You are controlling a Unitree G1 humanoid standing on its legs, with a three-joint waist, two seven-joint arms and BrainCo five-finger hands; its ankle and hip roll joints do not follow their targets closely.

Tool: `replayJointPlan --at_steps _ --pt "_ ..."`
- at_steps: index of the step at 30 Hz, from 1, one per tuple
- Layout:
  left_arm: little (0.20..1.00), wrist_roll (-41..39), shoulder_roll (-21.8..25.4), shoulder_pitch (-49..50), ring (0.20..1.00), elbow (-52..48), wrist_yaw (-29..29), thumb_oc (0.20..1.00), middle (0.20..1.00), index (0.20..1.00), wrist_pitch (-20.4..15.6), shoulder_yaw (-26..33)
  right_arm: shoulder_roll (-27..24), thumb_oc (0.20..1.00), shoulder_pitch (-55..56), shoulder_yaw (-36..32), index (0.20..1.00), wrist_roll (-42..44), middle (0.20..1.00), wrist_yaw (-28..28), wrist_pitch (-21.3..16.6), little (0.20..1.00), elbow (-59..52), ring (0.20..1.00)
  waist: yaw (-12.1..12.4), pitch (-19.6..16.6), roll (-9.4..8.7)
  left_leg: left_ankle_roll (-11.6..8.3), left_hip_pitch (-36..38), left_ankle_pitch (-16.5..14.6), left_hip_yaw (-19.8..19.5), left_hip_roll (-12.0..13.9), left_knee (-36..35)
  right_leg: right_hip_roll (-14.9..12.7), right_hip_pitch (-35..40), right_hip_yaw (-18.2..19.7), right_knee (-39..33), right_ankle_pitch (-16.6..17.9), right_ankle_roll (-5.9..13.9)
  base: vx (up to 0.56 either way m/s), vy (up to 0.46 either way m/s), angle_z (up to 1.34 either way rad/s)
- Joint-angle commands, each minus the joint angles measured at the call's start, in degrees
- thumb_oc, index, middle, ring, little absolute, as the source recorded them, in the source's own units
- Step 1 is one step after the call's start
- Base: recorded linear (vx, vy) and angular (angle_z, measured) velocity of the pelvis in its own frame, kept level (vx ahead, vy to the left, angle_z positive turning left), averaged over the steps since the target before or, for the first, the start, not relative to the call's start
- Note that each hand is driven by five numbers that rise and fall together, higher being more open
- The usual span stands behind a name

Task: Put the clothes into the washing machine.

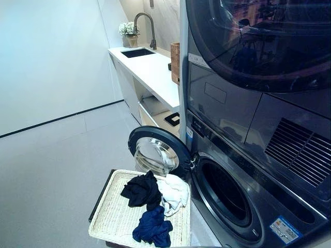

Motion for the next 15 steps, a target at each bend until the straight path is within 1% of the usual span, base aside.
replayJointPlan --at_steps 1,3,4,5,9,15 --pt "1.000 2.1 0.1 -4.6 1.000 2.6 0.4 1.000 1.000 1.000 -0.4 -0.4 0.7 1.000 -4.7 0.5 1.000 1.2 1.000 -0.4 -0.6 1.000 4.5 1.000 1.4 2.8 -2.21 3.58 0.5 -3.0 0.8 -4.2 0.4 -1.0 3.0 -0.6 0.6 -3.9 2.29 0.00 0.000 0.00" --pt "1.000 0.9 0.0 -4.6 1.000 2.8 -0.1 1.000 1.000 1.000 -0.2 -0.2 0.8 1.000 -4.7 0.5 1.000 1.2 1.000 -0.5 -0.5 1.000 4.5 1.000 1.4 2.7 -2.24 3.56 0.5 -3.0 0.8 -4.2 0.4 -1.0 3.0 -0.5 0.6 -3.8 2.29 0.00 0.000 0.00" --pt "1.000 0.2 0.0 -4.7 1.000 2.9 0.2 1.000 1.000 1.000 0.8 0.0 0.8 1.000 -4.8 0.5 1.000 1.3 1.000 -0.4 -0.5 1.000 4.5 1.000 1.5 2.8 -2.27 3.53 0.4 -3.0 0.9 -4.1 0.4 -1.1 2.9 -0.5 0.6 -3.8 2.35 0.00 0.000 0.00" --pt "1.000 0.1 -0.1 -4.7 1.000 3.0 0.1 1.000 1.000 1.000 1.0 0.1 0.8 1.000 -4.8 0.5 1.000 1.3 1.000 -0.5 -0.5 1.000 4.5 1.000 1.5 2.8 -2.28 3.54 0.4 -3.0 0.9 -4.1 0.4 -1.1 2.9 -0.5 0.6 -3.8 2.34 0.00 0.000 0.00" --pt "1.000 -1.5 0.1 -4.9 1.000 3.2 -0.7 1.000 1.000 1.000 1.2 1.1 0.8 1.000 -4.8 0.4 1.000 1.2 1.000 -0.5 -0.4 1.000 4.4 1.000 1.5 2.8 -2.23 3.60 0.3 -3.0 0.8 -4.2 0.4 -1.1 2.8 -0.5 0.6 -3.8 2.35 0.00 0.000 0.00" --pt "1.000 -1.1 0.0 -4.7 1.000 3.1 -0.7 1.000 1.000 1.000 1.0 1.2 0.8 1.000 -4.5 0.4 1.000 1.1 1.000 -0.6 -0.5 1.000 4.3 1.000 1.4 2.7 -2.18 3.58 0.3 -3.0 0.8 -4.2 0.4 -1.1 2.8 -0.5 0.6 -3.8 2.35 0.00 0.000 0.00"
